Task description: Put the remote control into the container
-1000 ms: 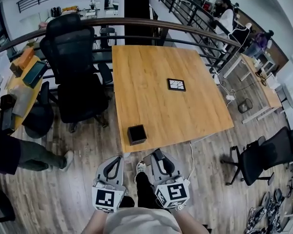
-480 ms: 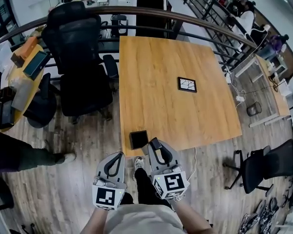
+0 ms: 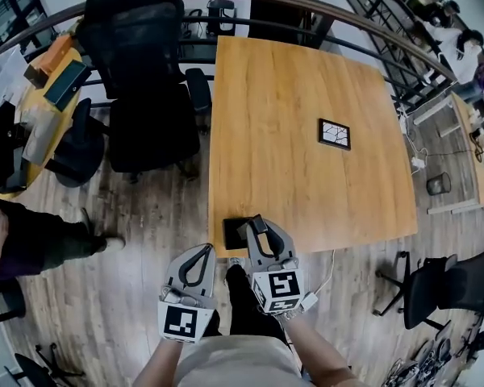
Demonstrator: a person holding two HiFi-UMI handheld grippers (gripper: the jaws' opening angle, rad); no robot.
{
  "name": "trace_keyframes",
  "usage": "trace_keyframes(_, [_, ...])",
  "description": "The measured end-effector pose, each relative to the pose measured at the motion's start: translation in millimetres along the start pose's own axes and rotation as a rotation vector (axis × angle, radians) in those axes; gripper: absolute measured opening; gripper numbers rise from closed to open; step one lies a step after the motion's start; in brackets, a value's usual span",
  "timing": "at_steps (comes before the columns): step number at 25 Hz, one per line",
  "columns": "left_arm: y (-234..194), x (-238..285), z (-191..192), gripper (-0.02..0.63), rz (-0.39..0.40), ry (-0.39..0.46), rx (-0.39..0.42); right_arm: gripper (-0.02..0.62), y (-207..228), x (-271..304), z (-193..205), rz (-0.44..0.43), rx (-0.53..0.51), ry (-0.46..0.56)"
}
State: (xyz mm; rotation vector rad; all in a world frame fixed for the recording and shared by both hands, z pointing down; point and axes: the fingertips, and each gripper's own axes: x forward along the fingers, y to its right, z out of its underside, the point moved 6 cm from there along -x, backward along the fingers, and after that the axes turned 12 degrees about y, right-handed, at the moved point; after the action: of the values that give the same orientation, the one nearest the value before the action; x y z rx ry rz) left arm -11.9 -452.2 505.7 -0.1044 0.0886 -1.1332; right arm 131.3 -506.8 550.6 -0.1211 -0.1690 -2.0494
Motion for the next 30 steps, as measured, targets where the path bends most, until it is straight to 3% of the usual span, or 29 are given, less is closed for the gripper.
trace_keyframes(14, [9.5, 19.7, 22.7, 0.012, 0.012, -0.048, -0.028, 0.106, 2.2, 25.0, 96.3, -0.040, 0.035, -0.212])
trace_keyframes(25, [10.0, 14.2, 24.8, 0.012, 0.024, -0.055, -0.032, 0.106, -0.5, 28.2, 96.5, -0.034, 0.020, -0.239])
trace_keyframes(30, [8.4, 2.1, 20.0, 0.012, 0.030, -0.045, -0.031, 0.106, -0.2, 18.0, 74.4, -0.006, -0.012, -0.181])
